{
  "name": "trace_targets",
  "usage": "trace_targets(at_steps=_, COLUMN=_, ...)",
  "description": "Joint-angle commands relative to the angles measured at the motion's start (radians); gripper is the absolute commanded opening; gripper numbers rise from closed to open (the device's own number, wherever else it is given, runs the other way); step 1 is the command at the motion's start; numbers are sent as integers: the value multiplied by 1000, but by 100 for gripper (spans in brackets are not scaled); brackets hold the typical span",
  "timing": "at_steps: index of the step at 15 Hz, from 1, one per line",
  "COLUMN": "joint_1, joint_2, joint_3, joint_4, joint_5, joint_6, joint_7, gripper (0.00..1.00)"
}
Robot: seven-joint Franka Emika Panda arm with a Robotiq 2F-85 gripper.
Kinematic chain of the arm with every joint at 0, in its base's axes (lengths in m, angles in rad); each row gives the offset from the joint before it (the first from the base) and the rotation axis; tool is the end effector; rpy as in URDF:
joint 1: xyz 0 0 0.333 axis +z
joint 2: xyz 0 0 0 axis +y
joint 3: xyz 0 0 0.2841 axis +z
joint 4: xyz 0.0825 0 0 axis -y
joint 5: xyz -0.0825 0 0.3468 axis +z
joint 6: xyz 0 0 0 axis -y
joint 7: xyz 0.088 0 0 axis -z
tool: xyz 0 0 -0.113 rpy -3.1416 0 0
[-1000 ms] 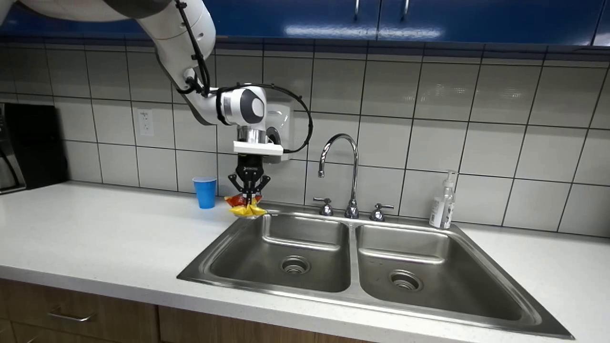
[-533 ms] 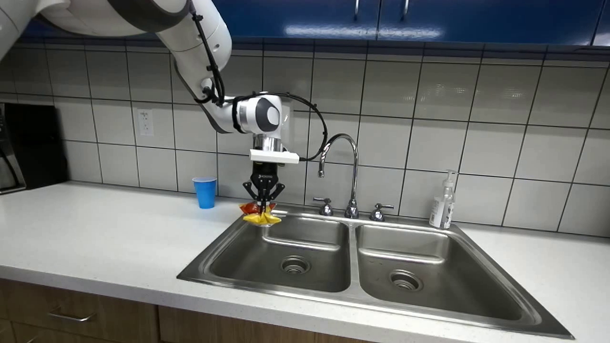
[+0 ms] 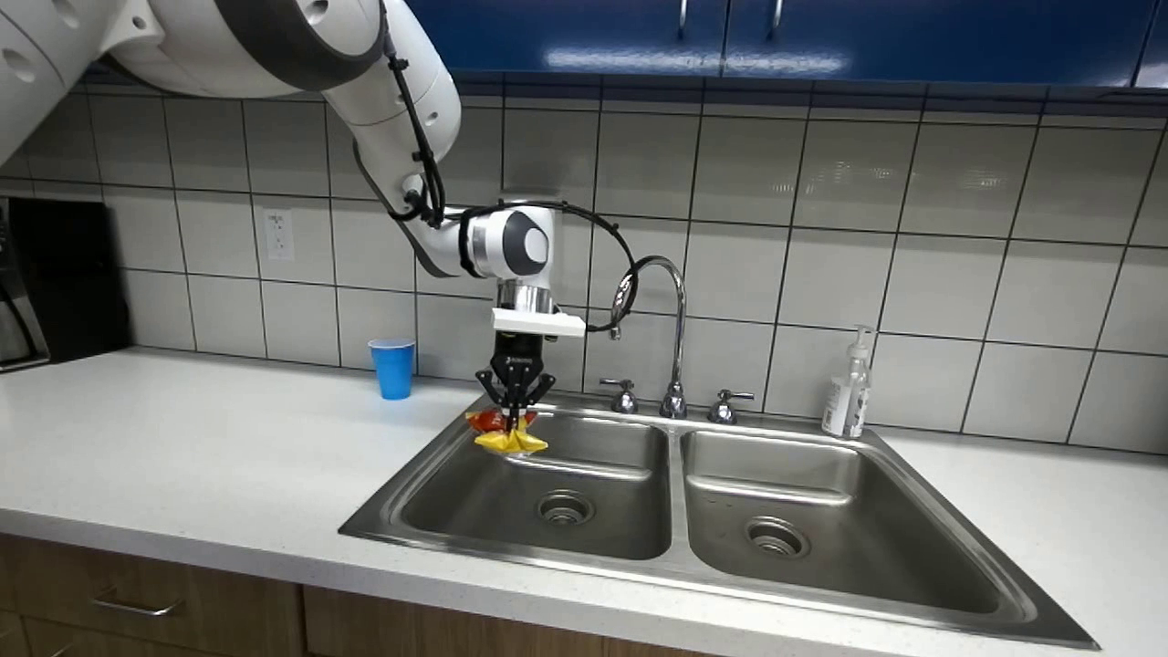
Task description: Put the packet in the sink on the left.
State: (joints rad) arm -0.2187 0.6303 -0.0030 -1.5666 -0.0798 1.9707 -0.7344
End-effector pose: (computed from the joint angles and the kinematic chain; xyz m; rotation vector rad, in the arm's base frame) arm 0.6076 -0.1424 0.2478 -2.9632 -0.8401 0.3615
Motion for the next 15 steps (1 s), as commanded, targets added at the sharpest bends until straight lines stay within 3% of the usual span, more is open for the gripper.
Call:
trace_targets(at_steps=1, joint_1=-14, joint_2=43, joint_3=3, joint_4=43, joint_5=3, joint_6=-23, joint_7=-41, gripper=0)
trace_targets(at_steps=15, joint_1=-28, joint_2=179, joint_3=1, joint_4=104, joint_5=-2, joint_6=22, joint_7=-56, gripper=0)
